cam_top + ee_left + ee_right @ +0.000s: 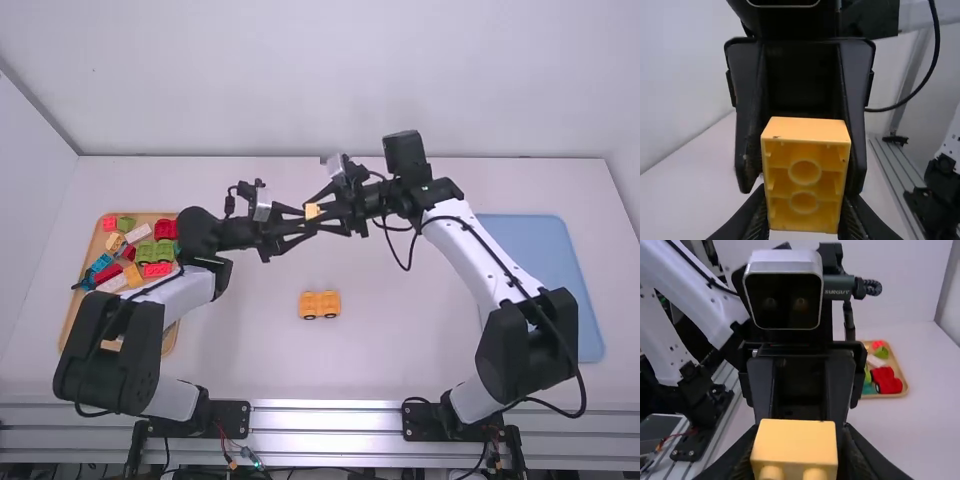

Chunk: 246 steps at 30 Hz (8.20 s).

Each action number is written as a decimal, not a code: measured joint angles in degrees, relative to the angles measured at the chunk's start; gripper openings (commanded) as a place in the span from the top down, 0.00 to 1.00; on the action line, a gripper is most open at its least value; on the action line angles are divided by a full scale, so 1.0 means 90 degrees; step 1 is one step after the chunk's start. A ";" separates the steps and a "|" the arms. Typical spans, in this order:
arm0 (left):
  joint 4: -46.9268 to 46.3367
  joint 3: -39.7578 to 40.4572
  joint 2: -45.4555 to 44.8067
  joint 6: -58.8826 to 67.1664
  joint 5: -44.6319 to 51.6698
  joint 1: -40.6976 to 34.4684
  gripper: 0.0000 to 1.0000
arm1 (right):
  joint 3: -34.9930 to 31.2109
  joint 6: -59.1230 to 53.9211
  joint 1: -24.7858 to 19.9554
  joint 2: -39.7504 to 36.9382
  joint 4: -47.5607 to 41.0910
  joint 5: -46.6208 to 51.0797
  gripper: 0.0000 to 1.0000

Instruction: Assemble lego blocks to make yellow taxi

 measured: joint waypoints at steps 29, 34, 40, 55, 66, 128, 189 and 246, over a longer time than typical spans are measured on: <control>-0.3254 0.0066 0.0000 0.1042 -0.0481 -0.0005 0.01 | 0.0007 0.1724 -0.0318 -0.0002 -0.0495 0.3337 0.99; -0.4617 0.0058 -0.0002 0.1994 -0.1904 0.0092 0.01 | 0.0005 0.1632 -0.0053 -0.0005 -0.1464 0.5124 1.00; -0.5027 0.0058 0.0000 0.2115 -0.3653 0.0102 0.00 | -0.0639 0.1525 0.0296 -0.0056 -0.1022 0.6790 1.00; -0.5010 0.0058 -0.0134 0.2786 -0.3364 0.0695 0.01 | -0.2778 -0.0272 0.0471 -0.0063 -0.1282 0.7111 1.00; -0.6144 0.0058 -0.0503 0.4556 -0.1593 0.0865 0.00 | -0.2803 -0.1061 0.0719 0.0386 -0.1377 0.7458 1.00; -0.6936 -0.0090 0.0678 0.8524 0.0459 0.0092 0.01 | -0.5700 -0.3623 -0.1778 0.0454 0.3419 0.2909 0.24; -0.3490 -0.1166 0.3096 0.8136 -0.1758 -0.0981 0.59 | -0.4124 -0.3383 0.0313 0.0408 0.1472 0.3011 1.00; -0.4044 -0.0976 0.3096 0.8575 -0.1481 -0.0991 0.61 | -0.4107 -0.2761 0.0532 0.0901 0.1824 0.3349 0.54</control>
